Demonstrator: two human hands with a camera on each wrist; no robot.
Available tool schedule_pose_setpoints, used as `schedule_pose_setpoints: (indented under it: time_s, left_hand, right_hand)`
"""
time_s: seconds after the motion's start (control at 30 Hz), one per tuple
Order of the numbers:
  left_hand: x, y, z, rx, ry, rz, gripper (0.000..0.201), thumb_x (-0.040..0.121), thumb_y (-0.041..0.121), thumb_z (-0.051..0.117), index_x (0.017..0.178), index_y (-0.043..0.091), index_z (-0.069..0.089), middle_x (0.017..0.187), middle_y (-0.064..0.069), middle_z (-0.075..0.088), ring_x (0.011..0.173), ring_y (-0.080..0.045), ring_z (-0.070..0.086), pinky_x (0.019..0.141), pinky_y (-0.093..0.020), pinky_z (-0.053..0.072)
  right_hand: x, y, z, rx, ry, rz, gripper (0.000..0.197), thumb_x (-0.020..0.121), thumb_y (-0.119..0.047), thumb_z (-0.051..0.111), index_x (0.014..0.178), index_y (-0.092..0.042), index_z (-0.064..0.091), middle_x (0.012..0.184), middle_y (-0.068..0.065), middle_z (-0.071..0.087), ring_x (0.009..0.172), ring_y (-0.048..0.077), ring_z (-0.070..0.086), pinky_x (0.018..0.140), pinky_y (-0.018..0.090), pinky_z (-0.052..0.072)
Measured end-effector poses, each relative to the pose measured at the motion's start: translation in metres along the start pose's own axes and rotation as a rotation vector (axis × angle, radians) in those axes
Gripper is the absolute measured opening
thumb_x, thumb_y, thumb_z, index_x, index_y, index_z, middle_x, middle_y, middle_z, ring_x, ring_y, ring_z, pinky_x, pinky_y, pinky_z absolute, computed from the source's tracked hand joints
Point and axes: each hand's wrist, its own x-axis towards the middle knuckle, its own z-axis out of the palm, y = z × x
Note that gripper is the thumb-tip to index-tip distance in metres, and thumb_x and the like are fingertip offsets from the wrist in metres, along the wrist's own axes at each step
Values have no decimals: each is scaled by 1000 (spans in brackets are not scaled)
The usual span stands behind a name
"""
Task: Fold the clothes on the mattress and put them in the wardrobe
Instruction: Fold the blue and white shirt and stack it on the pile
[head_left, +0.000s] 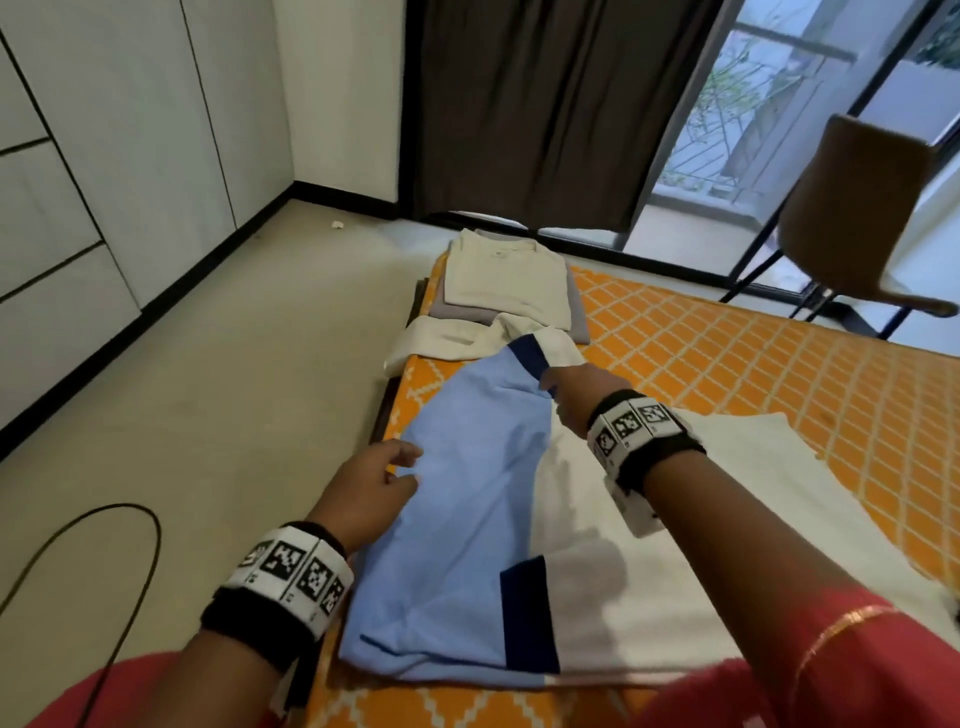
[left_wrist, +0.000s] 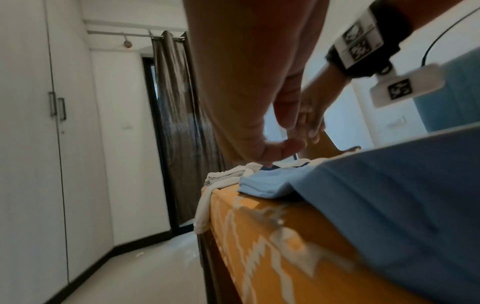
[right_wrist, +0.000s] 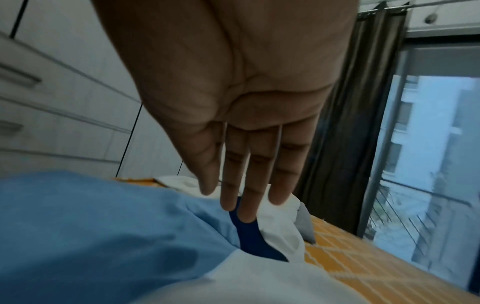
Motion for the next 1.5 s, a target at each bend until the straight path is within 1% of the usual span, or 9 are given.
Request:
schedule_pose_setpoints:
  time_s: [0.1, 0.2, 0.53, 0.6, 0.73, 1.0, 1.23, 1.37, 1.5]
  left_hand:
    - [13, 6, 9, -308, -32, -76, 23, 92, -2, 57, 98, 20, 61, 104, -4, 61, 70, -15, 56, 60, -22, 50]
    - [22, 9, 20, -521, -94, -173, 21, 86, 3, 66, 99, 19, 62, 96, -5, 62, 72, -17, 58, 67, -27, 50]
    - [29, 1, 34, -649, -175, -283, 25, 91, 7, 64, 112, 20, 62, 115, -3, 65, 82, -14, 59, 70, -24, 48]
    - [29, 2, 33, -686, -175, -289, 26, 91, 7, 64, 114, 18, 62, 116, -4, 65, 81, -15, 58, 69, -25, 47]
    - [32, 4, 35, -763, -165, -327, 27, 91, 6, 64, 115, 17, 62, 111, -3, 66, 81, -16, 57, 69, -24, 47]
    - [27, 12, 32, -834, -117, -334, 32, 93, 11, 61, 124, 17, 54, 113, -7, 65, 93, -19, 60, 73, -22, 50]
    - [18, 16, 31, -802, -121, -332, 36, 94, 13, 62, 128, 18, 52, 102, -7, 66, 94, -18, 63, 79, -24, 53]
    - [19, 16, 32, -779, -128, -327, 36, 94, 13, 62, 128, 17, 52, 99, -7, 65, 95, -18, 61, 78, -25, 52]
    - [18, 15, 33, -747, -152, -320, 33, 94, 14, 63, 125, 18, 53, 103, -7, 66, 97, -18, 63, 84, -28, 53]
  right_hand:
    - [40, -14, -6, -159, -37, -57, 49, 95, -14, 50, 141, -28, 41, 134, 7, 55, 114, 29, 58, 81, 34, 47]
    - [75, -21, -1, -221, -60, -105, 53, 96, -28, 53, 146, -30, 34, 138, 8, 52, 119, 30, 55, 88, 36, 48]
    - [142, -11, 16, -380, 61, -109, 51, 104, -32, 31, 153, -32, 18, 149, 10, 36, 131, 34, 41, 103, 48, 40]
    - [141, -8, 15, -378, 92, -85, 45, 104, -29, 32, 149, -32, 31, 144, 11, 35, 129, 34, 41, 100, 47, 39]
    - [118, -6, -7, -230, 298, -44, 35, 98, -35, 43, 120, -15, 61, 130, 11, 43, 114, 33, 47, 90, 44, 41]
    - [-15, -12, -9, 179, 469, -60, 18, 86, -28, 60, 84, -11, 63, 85, 12, 66, 83, 37, 60, 69, 40, 45]
    - [-43, -25, 29, 407, 135, 41, 37, 92, -62, 46, 85, -27, 59, 83, 1, 68, 82, 25, 63, 63, 31, 44]
    - [-24, -21, 45, 398, 213, 18, 30, 94, -51, 51, 109, -28, 62, 122, 5, 55, 115, 28, 51, 89, 37, 44]
    - [-7, -21, 62, 304, 3, 80, 49, 93, -62, 45, 137, -41, 48, 160, 2, 16, 144, 28, 19, 113, 47, 20]
